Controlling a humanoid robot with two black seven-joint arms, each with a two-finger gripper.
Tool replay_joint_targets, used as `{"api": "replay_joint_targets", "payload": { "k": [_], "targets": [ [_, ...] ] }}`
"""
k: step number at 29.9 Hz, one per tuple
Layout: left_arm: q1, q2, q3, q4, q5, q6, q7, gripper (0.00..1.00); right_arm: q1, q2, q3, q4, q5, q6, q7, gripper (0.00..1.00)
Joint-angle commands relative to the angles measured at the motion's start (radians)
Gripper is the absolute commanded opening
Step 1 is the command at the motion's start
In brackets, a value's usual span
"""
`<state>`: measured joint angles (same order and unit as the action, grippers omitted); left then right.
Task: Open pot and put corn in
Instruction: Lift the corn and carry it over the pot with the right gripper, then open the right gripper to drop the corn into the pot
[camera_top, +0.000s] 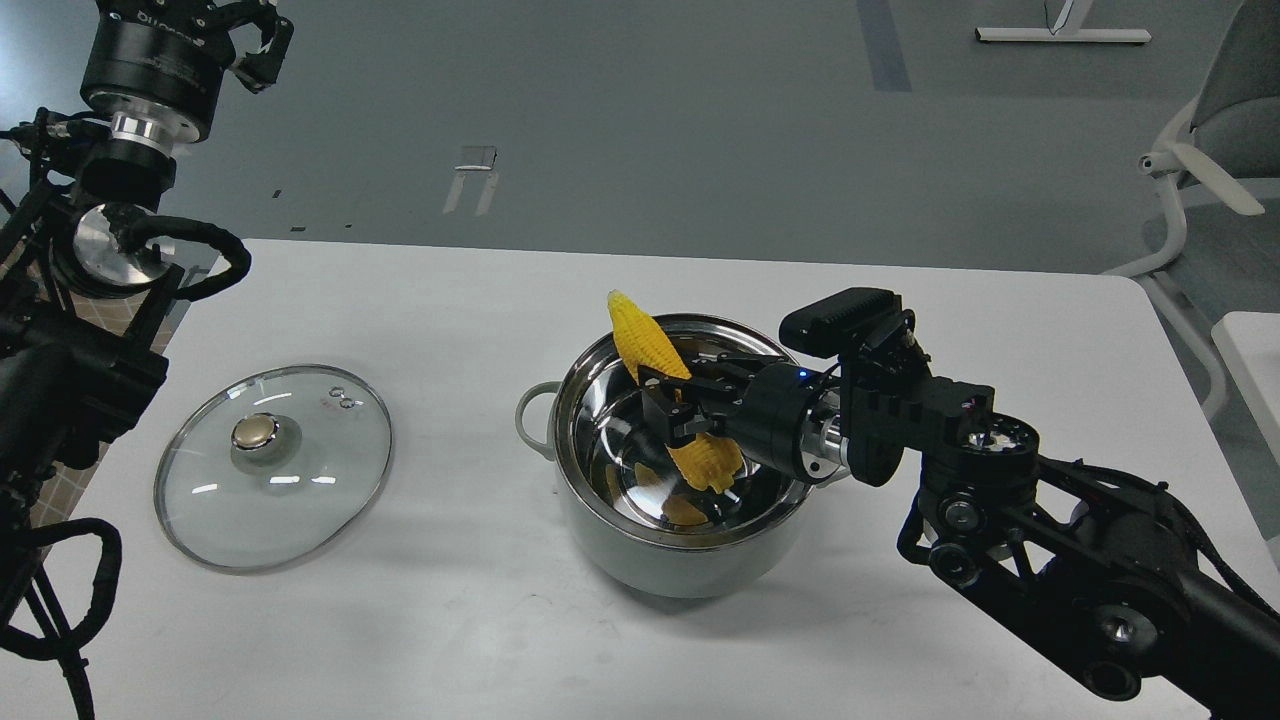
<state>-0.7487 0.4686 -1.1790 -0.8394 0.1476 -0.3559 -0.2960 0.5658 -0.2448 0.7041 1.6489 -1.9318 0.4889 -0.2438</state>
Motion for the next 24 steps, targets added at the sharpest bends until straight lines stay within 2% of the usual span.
{"api": "replay_joint_targets", "payload": {
  "k": [1,3,7,9,12,21,24],
  "targets": [
    [0.000,-0.002,0.001,0.000,0.001,-0.006,0.002,0.97,-0.012,-0.037,-0.003,0.005,0.004,0.000,0.001,0.20],
    [0.000,-0.005,0.001,0.000,0.001,-0.012,0.002,0.97,-0.014,-0.039,-0.003,0.002,0.000,0.000,0.001,0.38],
    [0.002,-0.005,0.001,0.000,0.001,-0.011,0.002,0.97,-0.018,-0.039,-0.005,0.000,0.002,0.000,0.001,0.53],
    [0.005,-0.007,0.001,0.000,0.001,-0.011,0.000,0.97,-0.027,-0.037,-0.006,0.002,0.005,0.000,0.003,0.79],
    [0.006,-0.007,0.001,0.000,0.001,-0.011,0.000,0.97,-0.035,-0.037,-0.006,0.002,0.007,0.000,0.003,0.93],
    [-0.001,-0.008,0.002,0.000,0.001,-0.011,0.003,0.97,-0.017,-0.024,0.018,0.012,0.007,0.000,0.008,0.96],
    [0.002,-0.005,0.001,0.000,0.001,-0.011,0.006,0.97,0.016,-0.019,0.109,0.015,0.010,0.000,0.012,1.00]
  ]
}}
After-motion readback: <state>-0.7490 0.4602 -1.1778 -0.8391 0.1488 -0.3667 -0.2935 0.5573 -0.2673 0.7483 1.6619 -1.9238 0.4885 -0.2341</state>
